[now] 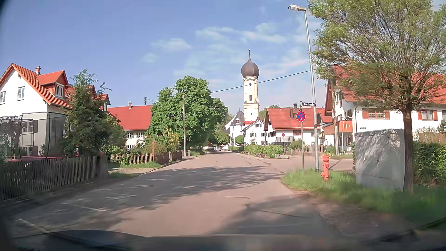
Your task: Follow the waypoints while adhering to traffic rules and regulations
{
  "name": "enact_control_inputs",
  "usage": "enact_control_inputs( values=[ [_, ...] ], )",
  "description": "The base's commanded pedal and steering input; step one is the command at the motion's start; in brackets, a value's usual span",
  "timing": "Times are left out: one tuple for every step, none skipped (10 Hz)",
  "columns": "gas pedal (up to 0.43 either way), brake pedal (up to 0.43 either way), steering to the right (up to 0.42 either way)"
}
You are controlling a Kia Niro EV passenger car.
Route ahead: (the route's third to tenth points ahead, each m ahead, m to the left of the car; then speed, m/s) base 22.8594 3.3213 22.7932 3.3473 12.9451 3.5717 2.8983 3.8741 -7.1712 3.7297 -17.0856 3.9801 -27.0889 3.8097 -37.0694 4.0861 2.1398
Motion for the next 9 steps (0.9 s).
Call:
enact_control_inputs(
  values=[
    [0.067,0.000,-0.035],
    [0.067,0.000,-0.032],
    [0.067,0.000,-0.029],
    [0.059,0.000,-0.026],
    [0.059,0.000,-0.023],
    [0.059,0.000,-0.016],
    [0.059,0.000,-0.008],
    [0.059,0.000,-0.002],
    [0.059,0.000,0.004]
  ],
)
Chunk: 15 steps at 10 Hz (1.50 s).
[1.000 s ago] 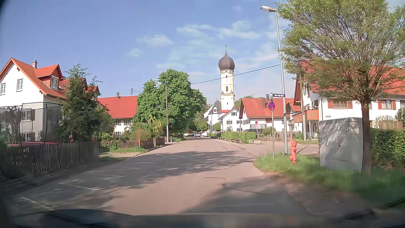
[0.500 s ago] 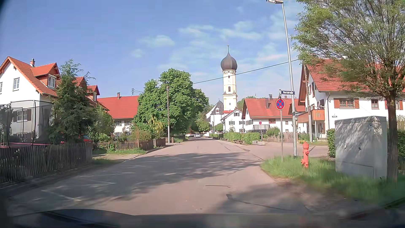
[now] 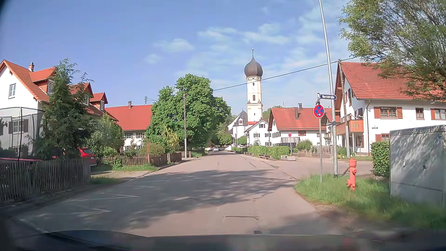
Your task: Follow the waypoints while adhering to traffic rules and regulations
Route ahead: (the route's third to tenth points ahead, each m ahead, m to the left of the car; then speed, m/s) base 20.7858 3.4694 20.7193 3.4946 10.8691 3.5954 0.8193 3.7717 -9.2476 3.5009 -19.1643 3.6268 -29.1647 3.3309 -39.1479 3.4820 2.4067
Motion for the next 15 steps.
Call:
enact_control_inputs(
  values=[
    [0.059,0.000,0.010],
    [0.059,0.000,0.015],
    [0.059,0.000,0.018],
    [0.047,0.000,0.019],
    [0.047,0.000,0.018],
    [0.020,0.000,0.018],
    [0.020,0.000,0.015],
    [0.020,0.000,0.013],
    [0.008,0.000,0.013],
    [0.008,0.000,0.013],
    [0.000,0.000,0.012],
    [0.000,0.000,0.012],
    [0.000,0.000,0.012],
    [0.000,0.000,0.014],
    [0.000,0.000,0.015]
  ],
)
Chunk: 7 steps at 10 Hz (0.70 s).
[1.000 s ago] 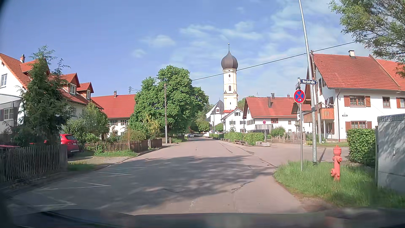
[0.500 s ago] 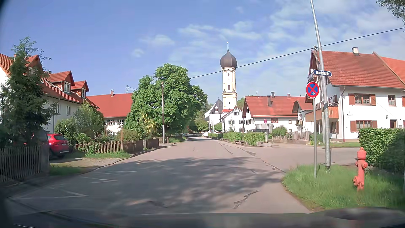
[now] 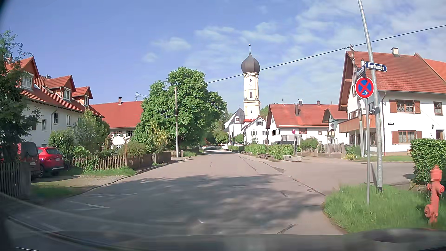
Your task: Follow the waypoints while adhering to traffic rules and regulations
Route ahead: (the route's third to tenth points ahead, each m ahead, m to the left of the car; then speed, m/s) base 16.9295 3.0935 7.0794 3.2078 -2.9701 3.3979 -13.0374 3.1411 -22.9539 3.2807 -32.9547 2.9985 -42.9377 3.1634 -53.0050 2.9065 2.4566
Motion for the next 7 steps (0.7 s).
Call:
enact_control_inputs(
  values=[
    [0.000,0.000,0.017],
    [0.000,0.000,0.021],
    [0.000,0.000,0.028],
    [0.000,0.000,0.033],
    [0.000,0.000,0.040],
    [0.000,0.000,0.049],
    [0.000,0.000,0.056]
  ],
)
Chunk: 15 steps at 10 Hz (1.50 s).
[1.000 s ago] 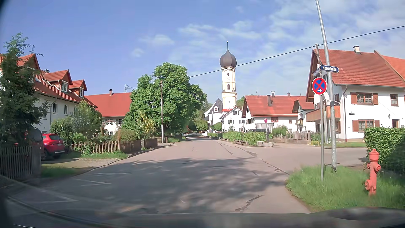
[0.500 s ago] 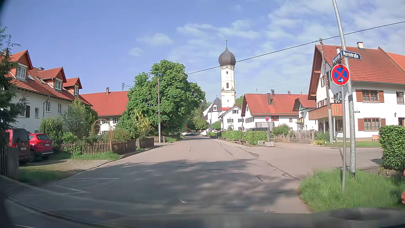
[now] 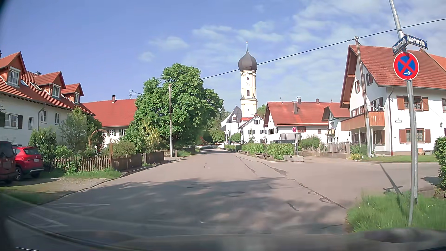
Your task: Follow the waypoints while adhering to traffic rules and regulations
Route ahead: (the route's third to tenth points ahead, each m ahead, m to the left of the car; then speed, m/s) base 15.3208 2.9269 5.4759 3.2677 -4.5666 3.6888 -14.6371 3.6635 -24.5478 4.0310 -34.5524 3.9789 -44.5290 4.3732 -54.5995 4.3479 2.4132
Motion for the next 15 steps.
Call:
enact_control_inputs(
  values=[
    [0.000,0.000,0.059],
    [0.000,0.000,0.059],
    [0.000,0.000,0.058],
    [0.000,0.000,0.051],
    [0.000,0.000,0.045],
    [0.008,0.000,0.043],
    [0.008,0.000,0.044],
    [0.008,0.000,0.045],
    [0.008,0.000,0.048],
    [0.008,0.000,0.050],
    [0.008,0.000,0.050],
    [0.008,0.000,0.049],
    [0.008,0.000,0.049],
    [0.008,0.000,0.051],
    [0.008,0.000,0.056]
  ],
)
